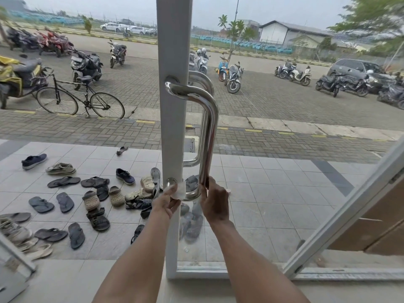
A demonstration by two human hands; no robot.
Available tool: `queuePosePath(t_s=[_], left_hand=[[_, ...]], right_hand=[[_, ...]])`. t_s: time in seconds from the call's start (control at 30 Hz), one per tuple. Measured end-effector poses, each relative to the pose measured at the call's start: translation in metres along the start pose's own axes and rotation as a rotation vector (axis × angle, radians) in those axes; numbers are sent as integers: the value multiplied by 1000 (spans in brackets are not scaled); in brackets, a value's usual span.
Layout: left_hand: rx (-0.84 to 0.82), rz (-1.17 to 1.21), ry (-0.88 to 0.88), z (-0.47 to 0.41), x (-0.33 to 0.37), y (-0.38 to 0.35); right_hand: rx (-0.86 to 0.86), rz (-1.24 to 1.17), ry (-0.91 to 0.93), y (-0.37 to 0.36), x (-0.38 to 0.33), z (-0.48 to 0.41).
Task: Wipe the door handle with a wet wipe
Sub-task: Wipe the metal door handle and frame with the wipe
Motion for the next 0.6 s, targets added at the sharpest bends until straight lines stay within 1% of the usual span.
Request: queuePosePath(t_s=[0.1,0.17,0.23,0.3,0.33,0.37,0.43,0.6], left_hand=[[35,-87,7,-6,14,-1],[90,-128,-22,-12,23,-3],[209,-190,-91,-16,35,-2],[372,-351,-186,-16,46,0],[420,-414,-219,-14,49,-1],[448,-428,-229,-11,47,-2],[451,-346,-218,-10,36,-4],[229,79,-152,-9,3,-5]], right_hand=[[-4,10,3,-2,1,1],[-15,29,9,-3,2,0],[-19,26,22,-3,4,-1],[-25,30,36,-4,5,-1],[-24,33,42,-4,5,-2],[-19,35,47,-3,5,-2],[-22,31,51,-3,5,-3],[-74,33,23,-5,6,-3]])
Point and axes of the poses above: each hand's wrist, its own z-axis away from the middle knuckle, its own y-axis out of the back of the hand, x = y × z, the point moved 7 cm from there along -z, towards the middle knuckle, and after that the axes turned 1 degree about y, right-handed, at the moved point
